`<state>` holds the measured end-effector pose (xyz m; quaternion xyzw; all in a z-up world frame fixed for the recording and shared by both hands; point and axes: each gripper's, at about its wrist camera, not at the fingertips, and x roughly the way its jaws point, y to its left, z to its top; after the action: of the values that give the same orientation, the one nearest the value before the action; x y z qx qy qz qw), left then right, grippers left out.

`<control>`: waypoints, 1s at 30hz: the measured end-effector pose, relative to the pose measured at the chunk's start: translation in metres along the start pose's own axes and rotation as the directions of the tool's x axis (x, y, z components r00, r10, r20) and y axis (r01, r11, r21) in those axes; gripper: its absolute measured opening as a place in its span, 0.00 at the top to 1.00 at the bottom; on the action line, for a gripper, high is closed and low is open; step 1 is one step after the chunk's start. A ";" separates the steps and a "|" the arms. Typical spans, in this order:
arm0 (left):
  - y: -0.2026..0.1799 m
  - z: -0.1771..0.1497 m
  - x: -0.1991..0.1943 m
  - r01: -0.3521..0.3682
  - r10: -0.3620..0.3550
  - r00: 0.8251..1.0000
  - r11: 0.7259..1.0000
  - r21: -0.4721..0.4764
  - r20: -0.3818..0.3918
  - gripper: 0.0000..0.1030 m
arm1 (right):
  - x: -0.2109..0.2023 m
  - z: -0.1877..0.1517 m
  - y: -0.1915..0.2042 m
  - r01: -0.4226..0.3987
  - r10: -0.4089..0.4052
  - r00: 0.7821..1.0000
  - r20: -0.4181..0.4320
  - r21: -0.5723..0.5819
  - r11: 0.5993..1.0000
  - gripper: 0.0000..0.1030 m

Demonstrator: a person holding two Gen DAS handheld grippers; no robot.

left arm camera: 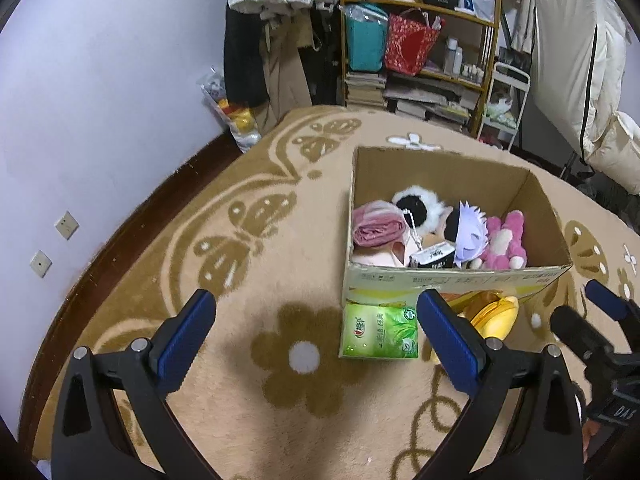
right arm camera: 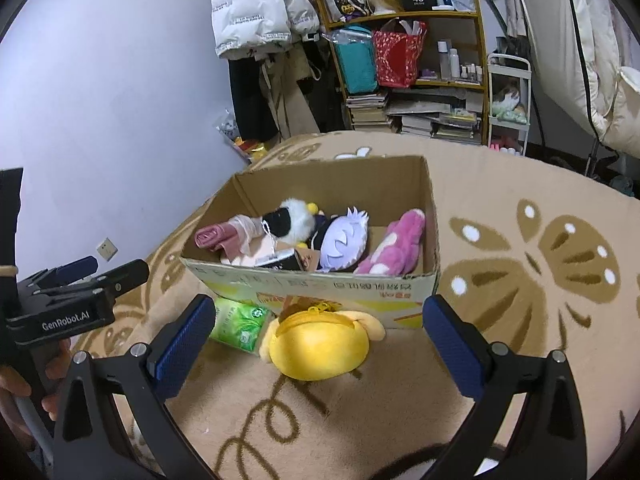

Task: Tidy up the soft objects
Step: 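Move left tool to the green tissue pack while right tool approaches the yellow plush pouch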

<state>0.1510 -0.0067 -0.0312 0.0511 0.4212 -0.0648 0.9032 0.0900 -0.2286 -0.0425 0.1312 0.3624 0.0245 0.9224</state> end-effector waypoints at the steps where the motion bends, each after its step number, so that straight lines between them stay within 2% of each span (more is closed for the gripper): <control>1: 0.000 0.000 0.004 0.010 -0.010 1.000 1.000 -0.002 -0.011 0.03 | 0.003 -0.002 -0.001 -0.001 0.001 1.000 -0.001 0.000 1.000 0.00; 20: -0.012 -0.007 0.064 0.062 -0.059 0.985 0.998 0.013 -0.164 0.03 | 0.075 -0.033 -0.016 -0.015 0.018 0.993 -0.117 0.027 1.000 0.00; 30: -0.021 -0.012 0.087 0.092 -0.083 0.971 0.995 0.030 -0.222 0.03 | 0.101 -0.041 -0.011 -0.010 0.004 0.985 -0.171 -0.030 1.000 0.00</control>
<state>0.1939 -0.0317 -0.1069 0.0575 0.5194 -0.1069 0.8459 0.1364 -0.2155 -0.1413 0.1158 0.4394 0.0444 0.8897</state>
